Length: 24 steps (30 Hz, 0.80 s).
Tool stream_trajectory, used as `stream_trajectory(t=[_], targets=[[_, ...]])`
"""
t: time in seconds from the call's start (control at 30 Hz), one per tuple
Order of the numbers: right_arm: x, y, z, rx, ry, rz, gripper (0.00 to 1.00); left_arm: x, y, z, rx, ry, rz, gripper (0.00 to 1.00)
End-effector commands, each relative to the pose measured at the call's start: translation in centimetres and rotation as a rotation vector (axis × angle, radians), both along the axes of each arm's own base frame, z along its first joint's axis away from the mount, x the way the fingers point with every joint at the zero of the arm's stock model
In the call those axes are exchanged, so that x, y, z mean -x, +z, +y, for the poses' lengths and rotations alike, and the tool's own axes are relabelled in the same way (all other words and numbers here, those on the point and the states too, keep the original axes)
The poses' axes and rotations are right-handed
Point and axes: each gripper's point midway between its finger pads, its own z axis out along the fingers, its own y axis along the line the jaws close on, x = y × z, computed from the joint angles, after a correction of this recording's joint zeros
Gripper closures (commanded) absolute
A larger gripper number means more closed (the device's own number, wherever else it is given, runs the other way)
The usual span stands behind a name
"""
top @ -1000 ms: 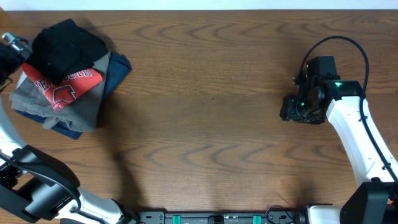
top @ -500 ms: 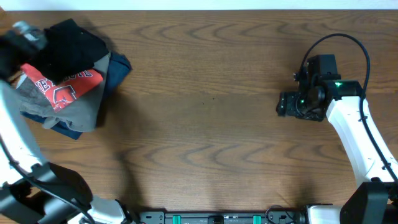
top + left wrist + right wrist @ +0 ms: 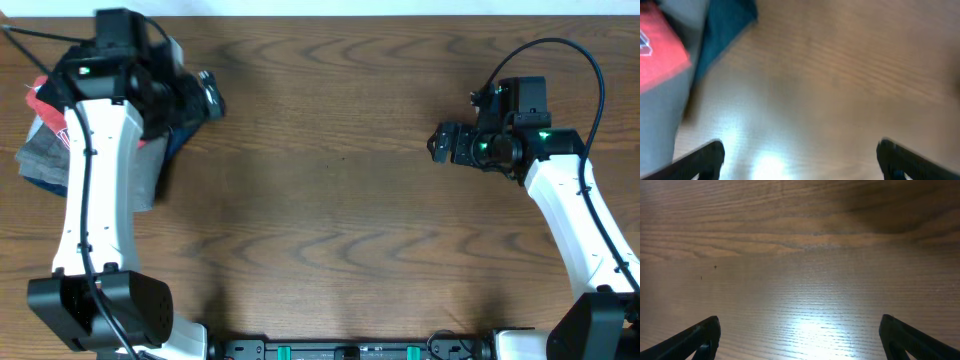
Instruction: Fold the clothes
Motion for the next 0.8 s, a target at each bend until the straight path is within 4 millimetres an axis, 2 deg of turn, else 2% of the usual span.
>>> stream_trajectory(t=[0.0, 0.07, 0.2, 0.3, 0.4, 0.53, 0.6, 0.67, 0.77], targets=[[0.6, 0.1, -0.1, 0.002, 0.003, 0.024, 0.01, 2.6, -0.5, 0.4, -0.047, -0.002, 0.098, 0.02], [1.9, -0.5, -0.2, 0.000, -0.008, 0.085, 0.01, 5.1, -0.9, 0.3, -0.042, -0.005, 0.205, 0.02], [5.4, -1.6, -0.3, -0.002, -0.036, 0.247, 0.01, 8.7, -1.0, 0.1, -0.034, -0.001, 0.352, 0.02], [8.1, -1.9, -0.5, 0.010, -0.036, 0.354, 0.01, 10.2, -0.8, 0.0, -0.032, -0.002, 0.412, 0.02], [9.6, -1.2, -0.6, 0.025, -0.005, 0.371, 0.01, 10.8, -0.3, 0.0, -0.039, -0.002, 0.408, 0.02], [10.6, 1.6, -1.0, 0.047, 0.005, 0.275, 0.01, 11.7, 1.6, -0.1, -0.044, -0.005, 0.335, 0.02], [10.8, 3.7, -1.7, 0.093, -0.009, 0.171, 0.01, 12.1, 3.1, -0.4, -0.050, -0.016, 0.250, 0.02], [11.1, 6.1, -2.3, 0.136, -0.024, 0.054, 0.01, 12.5, 4.7, -0.5, -0.072, -0.023, 0.142, 0.02], [11.9, 10.6, -3.3, 0.184, -0.061, -0.173, 0.01, 12.9, 7.6, -0.4, -0.116, 0.015, -0.082, 0.02]])
